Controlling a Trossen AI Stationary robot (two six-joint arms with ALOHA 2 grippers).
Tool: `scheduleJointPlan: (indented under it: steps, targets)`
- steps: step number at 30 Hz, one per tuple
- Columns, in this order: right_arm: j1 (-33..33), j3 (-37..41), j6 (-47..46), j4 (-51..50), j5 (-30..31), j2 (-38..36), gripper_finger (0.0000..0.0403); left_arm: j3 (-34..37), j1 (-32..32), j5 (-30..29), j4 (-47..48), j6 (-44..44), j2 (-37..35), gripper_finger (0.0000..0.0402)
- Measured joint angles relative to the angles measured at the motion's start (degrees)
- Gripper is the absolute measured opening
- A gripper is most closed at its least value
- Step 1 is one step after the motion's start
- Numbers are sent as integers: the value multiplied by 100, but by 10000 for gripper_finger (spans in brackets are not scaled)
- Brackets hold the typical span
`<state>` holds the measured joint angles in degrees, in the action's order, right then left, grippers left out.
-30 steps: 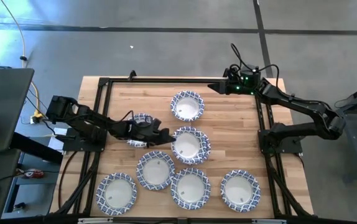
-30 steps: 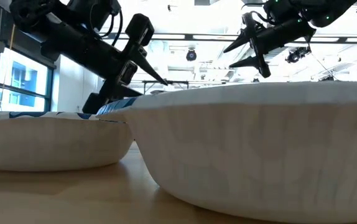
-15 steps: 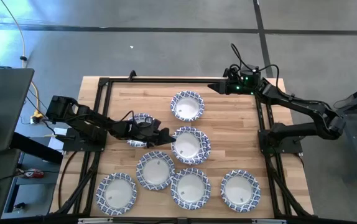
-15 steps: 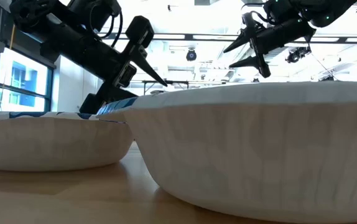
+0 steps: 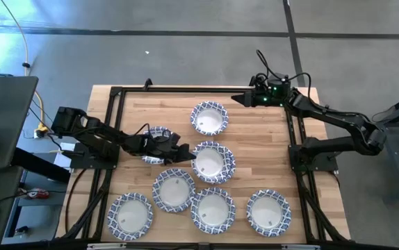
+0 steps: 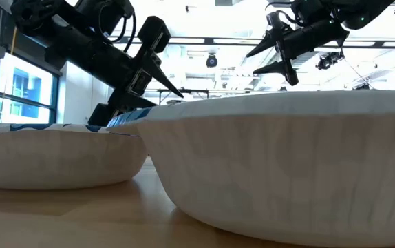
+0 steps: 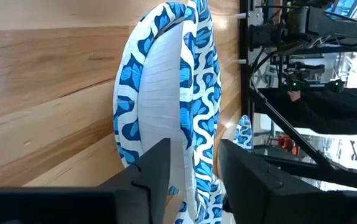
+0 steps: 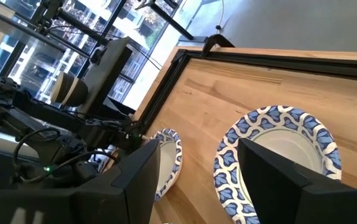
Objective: Nest bowls inside each other
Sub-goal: Stack the white patterned bowl on top of the other white patterned bowls
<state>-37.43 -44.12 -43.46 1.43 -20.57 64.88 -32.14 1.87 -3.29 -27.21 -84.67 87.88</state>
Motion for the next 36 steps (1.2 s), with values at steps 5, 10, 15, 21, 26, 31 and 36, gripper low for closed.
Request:
scheduleJointPlan:
  steps: [5,10,15,21,26,31,36]
  targets:
    - [0,0,0,-4,-1,0,208,1,0,-39,25,64,-66,82]
    - [-2,0,2,-11,0,0,208,4,0,-39,46,132,-64,43]
    - [-2,0,2,-13,-1,0,208,4,0,-48,40,193,-62,17]
    - [-2,0,2,-13,2,0,208,4,6,-59,40,193,-62,17]
    - [-2,0,4,-15,64,0,208,4,80,-37,-41,189,-60,23]
    - [-2,0,31,-13,64,0,208,-2,160,6,-301,182,-58,20]
    - [-2,0,46,-13,66,0,208,-124,192,62,-146,239,-55,14]
